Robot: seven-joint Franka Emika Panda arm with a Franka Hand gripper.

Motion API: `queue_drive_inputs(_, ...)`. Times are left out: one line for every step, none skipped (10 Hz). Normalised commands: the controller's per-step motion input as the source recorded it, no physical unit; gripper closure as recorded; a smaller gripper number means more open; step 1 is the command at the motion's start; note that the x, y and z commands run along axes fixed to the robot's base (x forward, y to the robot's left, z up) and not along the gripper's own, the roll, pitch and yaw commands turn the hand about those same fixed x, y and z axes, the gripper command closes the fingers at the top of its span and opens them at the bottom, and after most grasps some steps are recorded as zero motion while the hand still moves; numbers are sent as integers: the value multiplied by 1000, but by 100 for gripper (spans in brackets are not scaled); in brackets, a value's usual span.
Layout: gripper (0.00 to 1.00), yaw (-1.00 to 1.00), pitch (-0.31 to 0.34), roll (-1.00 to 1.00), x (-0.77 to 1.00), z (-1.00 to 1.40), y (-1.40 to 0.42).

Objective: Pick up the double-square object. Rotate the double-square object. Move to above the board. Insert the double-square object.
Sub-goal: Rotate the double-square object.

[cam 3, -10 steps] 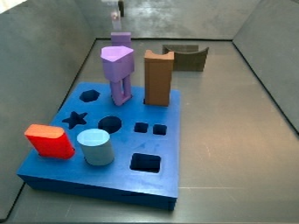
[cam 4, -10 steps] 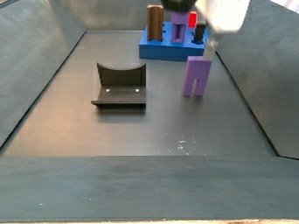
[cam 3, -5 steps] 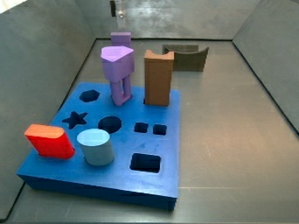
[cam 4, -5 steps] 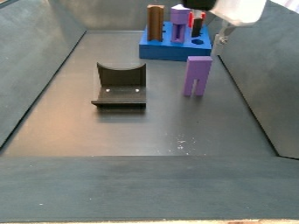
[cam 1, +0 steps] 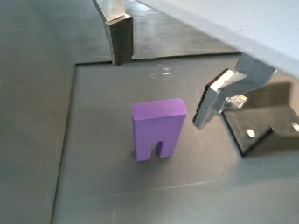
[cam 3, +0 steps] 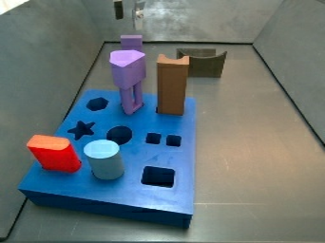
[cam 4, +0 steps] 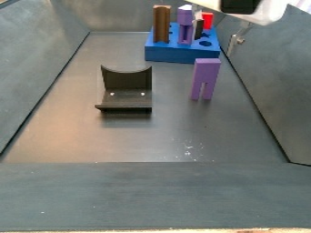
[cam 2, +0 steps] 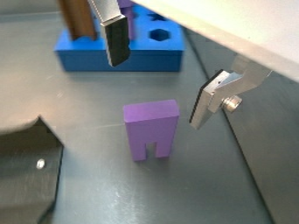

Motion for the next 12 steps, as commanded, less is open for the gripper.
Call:
queue_drive_inputs(0, 1000, -5, 1, 25, -24, -10)
queue_drive_inputs(0, 1000, -5, 1, 25, -24, -10)
queue_drive_inputs(0, 1000, -6, 1, 25, -24, -10)
queue_drive_inputs(0, 1000, -7, 2, 25, -24, -10)
queue_drive_inputs(0, 1000, -7, 2, 25, -24, -10)
queue_drive_inputs(0, 1000, -9, 2, 25, -24, -10)
queue_drive_inputs(0, 1000, -10, 2, 25, -24, -11)
queue_drive_inputs(0, 1000, -11, 3, 25, -24, -11)
queue_drive_inputs(0, 1000, -14, 3, 25, -24, -11)
queue_drive_inputs(0, 996, -18, 4, 25, -24, -11)
queue_drive_inputs(0, 739, -17, 4, 24, -24, -11)
queue_drive_inputs(0, 572, -17, 4, 24, -24, -11)
